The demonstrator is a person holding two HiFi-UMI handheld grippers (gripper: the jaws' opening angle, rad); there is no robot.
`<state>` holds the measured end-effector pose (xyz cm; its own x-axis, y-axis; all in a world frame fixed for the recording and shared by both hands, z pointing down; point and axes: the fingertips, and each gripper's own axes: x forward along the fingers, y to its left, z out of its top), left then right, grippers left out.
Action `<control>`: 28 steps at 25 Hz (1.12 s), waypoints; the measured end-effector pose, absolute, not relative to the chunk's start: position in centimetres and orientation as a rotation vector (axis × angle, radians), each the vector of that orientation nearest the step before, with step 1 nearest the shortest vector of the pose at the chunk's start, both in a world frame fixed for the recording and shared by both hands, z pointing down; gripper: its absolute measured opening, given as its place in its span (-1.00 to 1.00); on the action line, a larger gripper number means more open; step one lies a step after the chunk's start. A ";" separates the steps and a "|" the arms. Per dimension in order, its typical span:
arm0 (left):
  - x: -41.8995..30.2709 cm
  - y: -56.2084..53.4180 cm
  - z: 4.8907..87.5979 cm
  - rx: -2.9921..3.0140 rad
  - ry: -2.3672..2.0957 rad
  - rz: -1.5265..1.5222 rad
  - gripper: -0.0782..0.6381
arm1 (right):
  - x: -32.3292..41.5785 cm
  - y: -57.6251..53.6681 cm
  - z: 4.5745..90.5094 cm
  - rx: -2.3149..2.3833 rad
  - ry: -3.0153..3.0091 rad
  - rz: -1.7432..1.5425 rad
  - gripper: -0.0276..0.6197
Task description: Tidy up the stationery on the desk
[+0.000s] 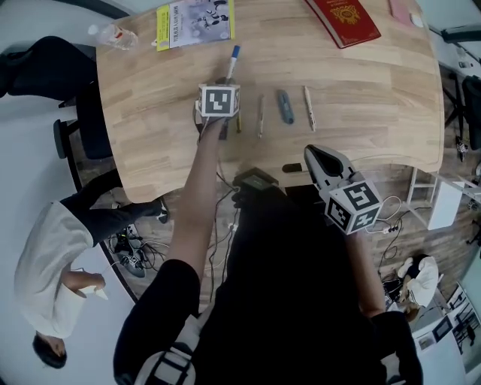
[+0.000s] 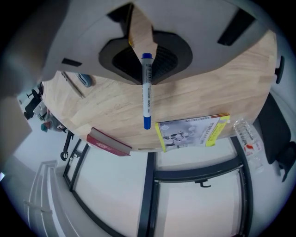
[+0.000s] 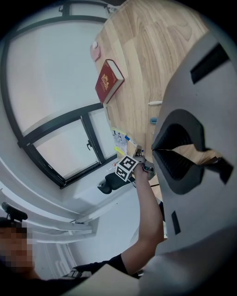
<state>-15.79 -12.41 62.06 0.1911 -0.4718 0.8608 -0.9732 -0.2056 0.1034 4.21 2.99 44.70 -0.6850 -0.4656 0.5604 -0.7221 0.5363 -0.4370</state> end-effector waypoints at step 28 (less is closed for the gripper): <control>-20.9 3.3 65.1 1.468 -1.435 0.799 -0.53 | -1.6 3.6 44.3 0.707 -2.455 0.869 -0.85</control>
